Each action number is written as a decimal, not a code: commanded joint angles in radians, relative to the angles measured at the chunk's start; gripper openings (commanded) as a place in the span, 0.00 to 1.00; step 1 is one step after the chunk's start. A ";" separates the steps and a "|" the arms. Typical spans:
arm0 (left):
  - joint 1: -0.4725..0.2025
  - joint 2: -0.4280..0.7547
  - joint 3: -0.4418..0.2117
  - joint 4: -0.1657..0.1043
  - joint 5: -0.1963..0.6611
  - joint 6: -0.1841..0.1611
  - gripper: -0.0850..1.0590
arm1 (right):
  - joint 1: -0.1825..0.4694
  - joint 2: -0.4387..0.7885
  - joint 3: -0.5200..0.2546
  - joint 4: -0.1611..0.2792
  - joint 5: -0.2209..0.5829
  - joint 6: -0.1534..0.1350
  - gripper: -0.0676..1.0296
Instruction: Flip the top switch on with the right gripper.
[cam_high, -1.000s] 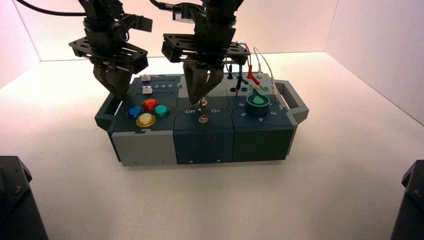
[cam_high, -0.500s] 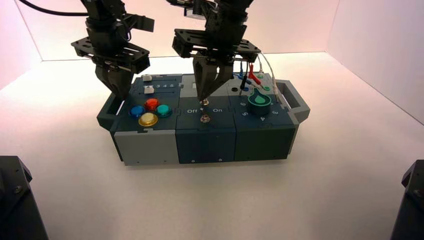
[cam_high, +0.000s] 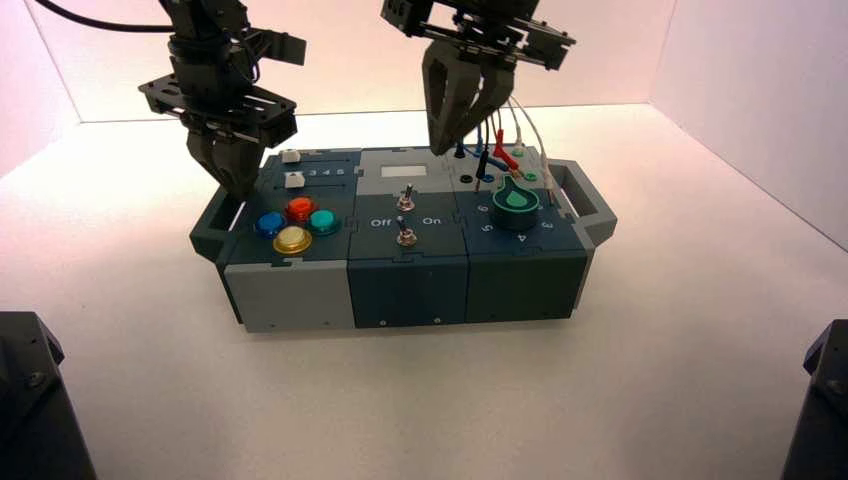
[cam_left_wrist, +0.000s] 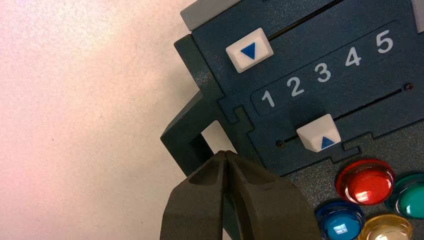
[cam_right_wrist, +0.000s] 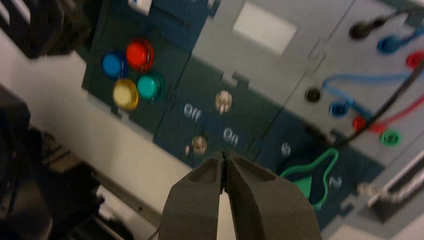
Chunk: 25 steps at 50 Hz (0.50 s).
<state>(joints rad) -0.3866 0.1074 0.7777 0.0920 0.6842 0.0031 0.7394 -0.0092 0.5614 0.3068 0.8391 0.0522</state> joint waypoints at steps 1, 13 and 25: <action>-0.002 0.064 0.014 0.008 0.005 0.031 0.05 | 0.005 -0.008 0.002 0.011 0.014 0.003 0.04; -0.005 0.060 0.012 0.008 0.009 0.031 0.05 | 0.041 0.035 0.009 0.014 0.005 -0.005 0.04; -0.005 0.061 0.006 0.008 0.014 0.037 0.05 | 0.063 0.057 0.009 0.018 -0.006 -0.006 0.04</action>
<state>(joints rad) -0.3881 0.1089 0.7716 0.0920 0.6949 0.0092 0.7931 0.0583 0.5829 0.3175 0.8391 0.0445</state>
